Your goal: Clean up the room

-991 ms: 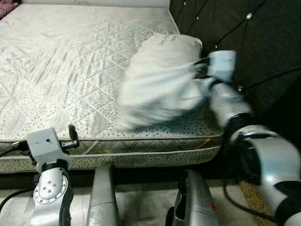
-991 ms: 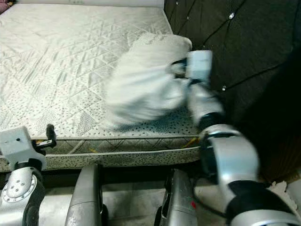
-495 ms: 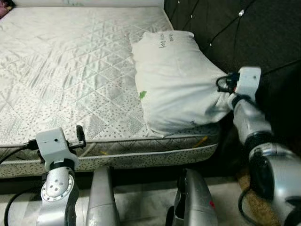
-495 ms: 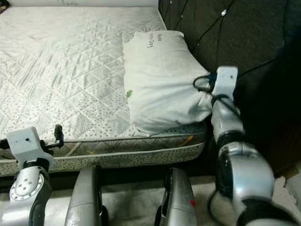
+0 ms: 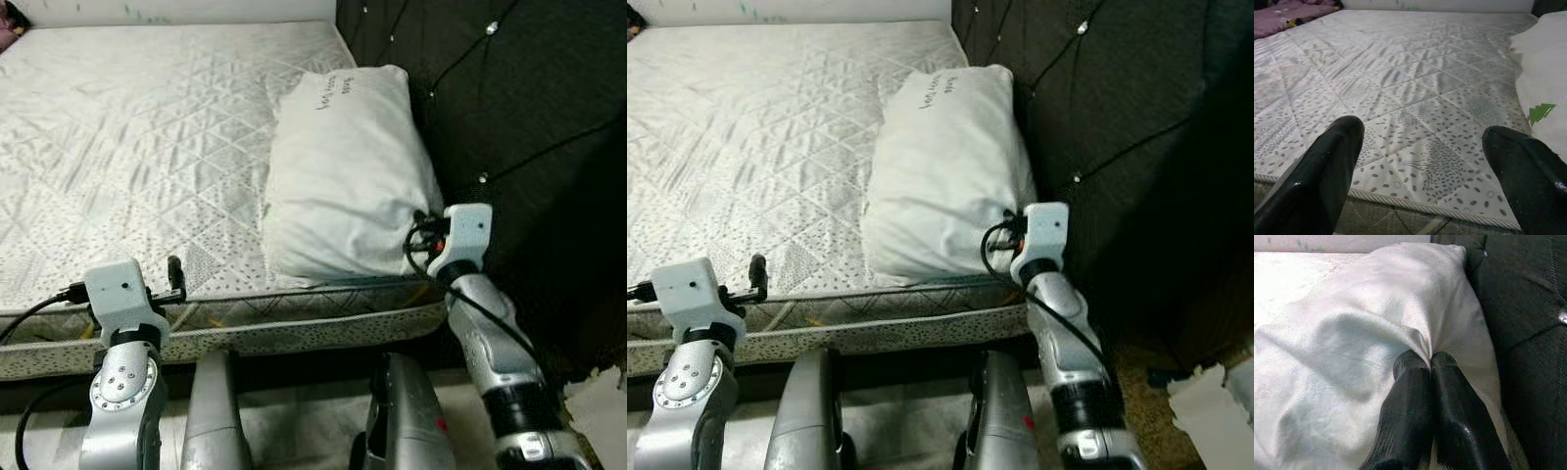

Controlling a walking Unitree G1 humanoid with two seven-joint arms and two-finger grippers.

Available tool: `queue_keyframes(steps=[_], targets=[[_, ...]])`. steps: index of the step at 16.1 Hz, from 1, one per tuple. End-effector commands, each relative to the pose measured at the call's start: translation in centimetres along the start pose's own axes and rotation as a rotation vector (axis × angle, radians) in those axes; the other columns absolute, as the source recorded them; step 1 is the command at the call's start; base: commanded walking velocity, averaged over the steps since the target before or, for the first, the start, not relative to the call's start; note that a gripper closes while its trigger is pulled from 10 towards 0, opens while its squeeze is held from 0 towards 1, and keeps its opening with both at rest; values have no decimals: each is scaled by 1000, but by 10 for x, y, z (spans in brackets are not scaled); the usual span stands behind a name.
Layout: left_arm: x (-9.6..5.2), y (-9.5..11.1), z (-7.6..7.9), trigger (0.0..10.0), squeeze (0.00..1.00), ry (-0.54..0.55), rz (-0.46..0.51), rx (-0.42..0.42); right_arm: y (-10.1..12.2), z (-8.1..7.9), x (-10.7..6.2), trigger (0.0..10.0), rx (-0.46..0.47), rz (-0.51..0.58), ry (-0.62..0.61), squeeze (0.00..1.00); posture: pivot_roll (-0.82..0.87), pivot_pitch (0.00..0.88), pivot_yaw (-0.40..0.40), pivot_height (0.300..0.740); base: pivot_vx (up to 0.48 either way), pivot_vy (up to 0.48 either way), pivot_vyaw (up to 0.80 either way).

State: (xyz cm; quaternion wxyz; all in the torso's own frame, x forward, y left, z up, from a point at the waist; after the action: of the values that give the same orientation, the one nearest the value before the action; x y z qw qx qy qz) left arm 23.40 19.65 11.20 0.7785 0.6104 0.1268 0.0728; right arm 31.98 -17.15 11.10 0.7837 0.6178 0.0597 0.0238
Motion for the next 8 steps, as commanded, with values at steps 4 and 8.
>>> queue_keyframes(steps=[4,8], targets=[[4,0,1,10000,0,-15,-6,13,-10,-3,-16,0,19,-101,39,0,-9,0,28,532,0,0,0],[7,2,4,10000,0,-19,8,11,18,-7,36,0,-17,-48,129,0,4,0,23,532,0,0,0]])
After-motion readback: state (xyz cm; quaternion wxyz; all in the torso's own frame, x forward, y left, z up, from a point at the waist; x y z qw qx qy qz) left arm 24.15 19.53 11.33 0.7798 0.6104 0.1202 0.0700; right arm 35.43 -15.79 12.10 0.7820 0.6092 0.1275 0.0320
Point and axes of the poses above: a point about 5 cm out from each wrist's last joint towards the gripper, its own x axis pointing out of the wrist towards the gripper, its own y axis along the axis of the wrist's last joint, z = x × y, the point moved 1 cm from there along x, pointing out of the wrist towards the gripper, and after that the axes turned 14 degrees about -x, right-handed, at the moved point
